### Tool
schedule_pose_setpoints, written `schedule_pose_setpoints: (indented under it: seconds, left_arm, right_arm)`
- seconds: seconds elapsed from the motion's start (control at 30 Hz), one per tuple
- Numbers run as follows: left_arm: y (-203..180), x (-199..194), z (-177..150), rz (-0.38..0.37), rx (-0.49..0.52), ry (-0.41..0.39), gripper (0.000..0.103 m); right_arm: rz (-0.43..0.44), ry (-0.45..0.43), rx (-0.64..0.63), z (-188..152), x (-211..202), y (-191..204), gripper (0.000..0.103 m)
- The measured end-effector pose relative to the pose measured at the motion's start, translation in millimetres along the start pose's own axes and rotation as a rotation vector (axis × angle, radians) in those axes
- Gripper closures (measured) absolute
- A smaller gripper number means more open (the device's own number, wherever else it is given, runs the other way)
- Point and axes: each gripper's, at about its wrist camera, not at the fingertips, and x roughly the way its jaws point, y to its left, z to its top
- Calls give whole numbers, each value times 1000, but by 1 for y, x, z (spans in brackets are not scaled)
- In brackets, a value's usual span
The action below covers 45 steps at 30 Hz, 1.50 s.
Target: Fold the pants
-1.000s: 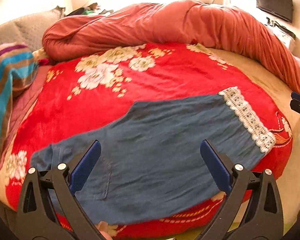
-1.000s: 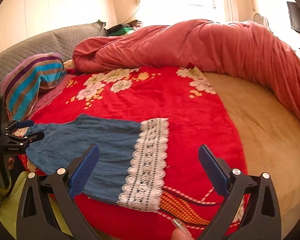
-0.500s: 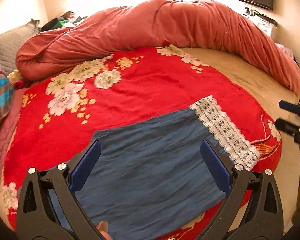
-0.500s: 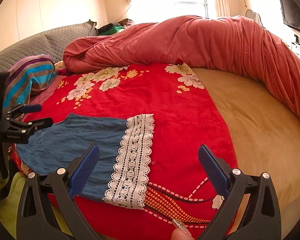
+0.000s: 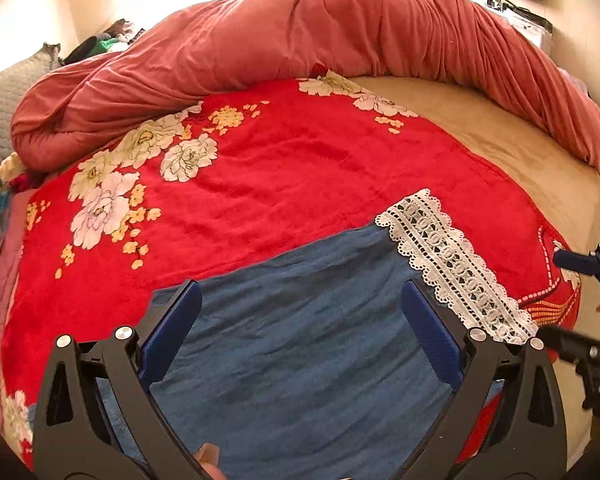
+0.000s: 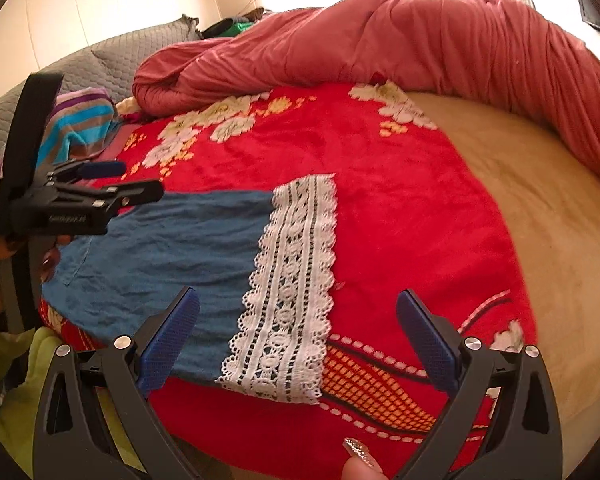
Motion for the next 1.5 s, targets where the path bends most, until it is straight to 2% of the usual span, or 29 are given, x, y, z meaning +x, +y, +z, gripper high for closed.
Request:
schedule_pose_setpoints:
  seconds: [0.4,0.67,0.7,0.73,0.77,0.83,0.9,0.97,1.03,1.1,1.17,1.27,1.3,1.43,1.5]
  left_arm:
    - [-2,32,-5,-35,7,53,10]
    - [-16,63,18,-56,86,69,10]
    - [-21,70,22,-61,108,76,11]
    - [-23,74,24,-70,120,82,11]
    - [-26,83,26,-84,137,109,11]
    - [-29,98,28,-87,149,157,14]
    - [-30,109,29,-79,161,160,15]
    - [-31,117,28,-102,163,175,18]
    - [-32,127,25,-144,146,210,30]
    - [-31,130,22,-166,118,211,33]
    - [-32,129,21,-191,114,205,44]
    - [-42,124,20,-208,144,192,65]
    - [-45,125,19,-216,150,192,77]
    - [-51,125,17,-203,160,193,90]
    - [-47,122,18,-221,135,182,93]
  right_arm:
    - [40,100,72,-16,31,1,5]
    - [59,107,99,-20,42,-1,5]
    - [63,100,99,-21,41,-1,7]
    - [68,95,96,-21,40,-1,15]
    - [74,93,90,-21,40,0,19]
    - [82,97,78,-22,42,1,21]
    - [107,92,90,-22,43,1,21]
    - [137,93,98,-22,47,2,22]
    - [144,91,91,-21,52,4,22]
    - [161,83,105,-19,54,4,22]
    - [164,83,99,-18,56,5,23]
    - [156,79,88,-17,58,8,38]
    - [157,78,89,-16,60,8,44]
    - [188,80,65,-11,62,14,63]
    - [203,73,47,-7,61,19,66]
